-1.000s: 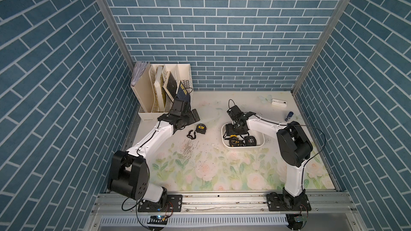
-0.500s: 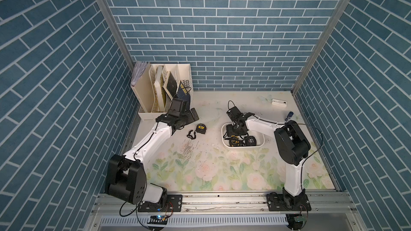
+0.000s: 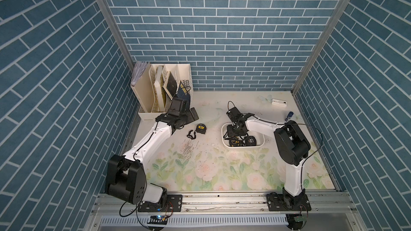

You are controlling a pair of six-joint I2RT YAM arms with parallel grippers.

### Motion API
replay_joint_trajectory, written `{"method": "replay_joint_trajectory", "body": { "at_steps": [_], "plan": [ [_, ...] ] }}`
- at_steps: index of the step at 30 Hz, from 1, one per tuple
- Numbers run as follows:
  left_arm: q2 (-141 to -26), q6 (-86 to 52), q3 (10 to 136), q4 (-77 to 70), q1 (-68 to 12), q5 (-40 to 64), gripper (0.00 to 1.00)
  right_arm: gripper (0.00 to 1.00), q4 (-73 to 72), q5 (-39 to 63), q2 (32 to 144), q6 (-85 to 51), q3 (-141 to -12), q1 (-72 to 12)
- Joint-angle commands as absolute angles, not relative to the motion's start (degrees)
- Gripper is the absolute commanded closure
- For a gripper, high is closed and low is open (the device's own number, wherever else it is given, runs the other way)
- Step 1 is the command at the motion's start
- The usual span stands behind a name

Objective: Take the tape measure out of the storage box
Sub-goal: Pick up the tape measure from the storage box.

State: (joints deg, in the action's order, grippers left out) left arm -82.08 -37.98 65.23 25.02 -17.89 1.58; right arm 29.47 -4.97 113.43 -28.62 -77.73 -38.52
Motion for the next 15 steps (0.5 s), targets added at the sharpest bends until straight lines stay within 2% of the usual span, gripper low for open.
{"method": "replay_joint_trajectory", "body": {
  "at_steps": [1,9,15],
  "plan": [
    [-82.10,-38.19,67.86,25.14,-17.58,4.54,0.00,0.93,29.27,-7.47,105.99,-24.95,-76.71,-38.72],
    [-84.45,-38.79,72.55,26.30,-17.58,11.98,0.00,0.99,28.94,-7.57,91.29,-16.50,-75.36,-38.67],
    [-87.55,-40.72,73.60,21.16,-17.49,32.21,0.01,0.98,23.84,3.89,77.87,-7.42,-70.49,-38.67]
  ]
}}
